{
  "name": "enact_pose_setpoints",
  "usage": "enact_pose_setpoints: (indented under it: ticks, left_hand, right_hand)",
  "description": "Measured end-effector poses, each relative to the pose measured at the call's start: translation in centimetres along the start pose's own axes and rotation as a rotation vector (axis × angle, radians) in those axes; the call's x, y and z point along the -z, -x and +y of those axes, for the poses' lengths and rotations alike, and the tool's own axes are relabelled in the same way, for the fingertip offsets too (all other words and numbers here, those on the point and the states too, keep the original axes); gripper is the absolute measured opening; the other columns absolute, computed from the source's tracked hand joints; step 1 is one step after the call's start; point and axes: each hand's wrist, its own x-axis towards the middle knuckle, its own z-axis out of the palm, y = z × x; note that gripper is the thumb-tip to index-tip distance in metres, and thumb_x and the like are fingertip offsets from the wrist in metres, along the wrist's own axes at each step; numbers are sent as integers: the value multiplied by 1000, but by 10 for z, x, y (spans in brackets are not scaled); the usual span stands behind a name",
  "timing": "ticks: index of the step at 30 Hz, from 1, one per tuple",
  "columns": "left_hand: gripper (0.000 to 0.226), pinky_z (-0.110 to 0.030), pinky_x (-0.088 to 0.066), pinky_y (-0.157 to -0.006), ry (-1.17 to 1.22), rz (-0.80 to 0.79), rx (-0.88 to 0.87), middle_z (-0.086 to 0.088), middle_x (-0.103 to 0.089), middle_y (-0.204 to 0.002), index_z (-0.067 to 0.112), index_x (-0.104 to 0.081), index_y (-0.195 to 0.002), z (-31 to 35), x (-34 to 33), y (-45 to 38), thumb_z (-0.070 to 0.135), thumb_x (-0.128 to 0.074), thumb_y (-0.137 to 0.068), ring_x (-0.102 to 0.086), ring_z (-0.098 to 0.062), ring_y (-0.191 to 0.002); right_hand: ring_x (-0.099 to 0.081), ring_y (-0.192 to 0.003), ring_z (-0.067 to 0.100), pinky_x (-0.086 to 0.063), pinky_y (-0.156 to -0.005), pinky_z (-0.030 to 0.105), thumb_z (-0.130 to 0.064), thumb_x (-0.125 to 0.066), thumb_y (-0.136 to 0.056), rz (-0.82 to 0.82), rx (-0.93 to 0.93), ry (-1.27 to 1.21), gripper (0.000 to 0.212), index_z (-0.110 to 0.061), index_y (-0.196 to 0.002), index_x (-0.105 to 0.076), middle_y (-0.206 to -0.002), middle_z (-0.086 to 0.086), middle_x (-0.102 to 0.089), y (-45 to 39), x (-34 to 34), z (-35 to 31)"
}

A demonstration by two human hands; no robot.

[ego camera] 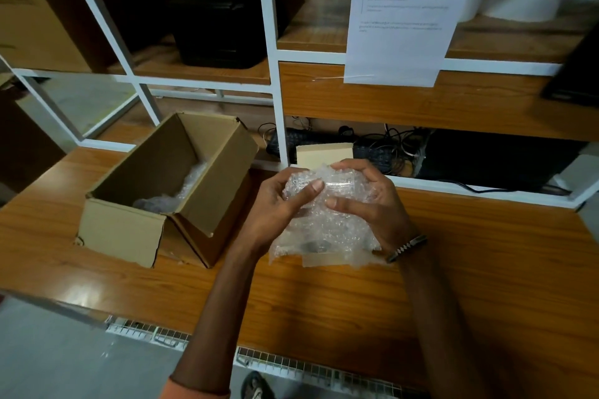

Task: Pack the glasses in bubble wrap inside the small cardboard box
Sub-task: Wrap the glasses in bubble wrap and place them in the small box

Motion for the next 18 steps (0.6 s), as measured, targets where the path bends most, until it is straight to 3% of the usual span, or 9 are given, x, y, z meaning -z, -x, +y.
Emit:
enact_pose_setpoints:
  ticks: [3, 6, 9, 12, 15, 18]
  left_hand:
    - [31, -40, -64, -87, 34, 6, -64, -1, -76, -123, 18, -71, -122, -2, 2, 1, 24, -79, -93, -75, -25, -114]
    - [35, -50, -63, -94, 74, -3, -121, -5, -74, -124, 17, -70, -121, -6, 5, 1, 7, -83, -90, -71, -32, -119]
    - [43, -62, -56, -104, 8, -9, -149, -3, -72, -128, 23, -71, -119, -7, 8, -2, 13, -91, -82, -66, -33, -128]
    - [52, -56, -57, -106, 6, -78, -123, 6, -69, -131, 25, -67, -125, -8, 11, 0, 15, -92, -80, -64, -30, -130]
    - [85, -52, -54, -111, -76, -139, -122, 17, -59, -145, 44, -54, -147, -6, 16, 0, 31, -96, -74, -56, -22, -141]
    - [106, -48, -48, -116, -177, -179, -90, 10, -48, -160, 53, -39, -157, -4, 17, -2, 34, -97, -71, -50, -14, -147]
  right_hand:
    - [-56, -139, 25, -51, -109, 58, -28, -87, -84, -63, -67, -44, 63, -34, -141, -61, -151, -1, -57, -2, 4, -3]
    - [-57, -139, 20, -50, -112, 54, -56, -80, -85, -44, -139, -26, 63, -40, -143, -60, -150, -5, -60, -4, 2, -13]
    - [-71, -123, 25, -54, -106, 58, -48, -79, -90, -19, -189, -62, 53, -26, -136, -67, -132, 4, -73, -6, 2, -12]
    - [-73, -116, 34, -55, -101, 65, -38, -82, -90, -5, -177, -79, 42, -22, -128, -70, -125, 10, -75, -4, 3, -11]
    - [-72, -113, 40, -53, -101, 68, -26, -77, -94, -3, -177, -140, 31, -18, -123, -71, -122, 16, -75, -1, 4, -12]
    - [-72, -114, 42, -54, -99, 68, -27, -80, -92, -37, -181, -155, 37, -18, -126, -70, -123, 17, -74, 1, 4, -13]
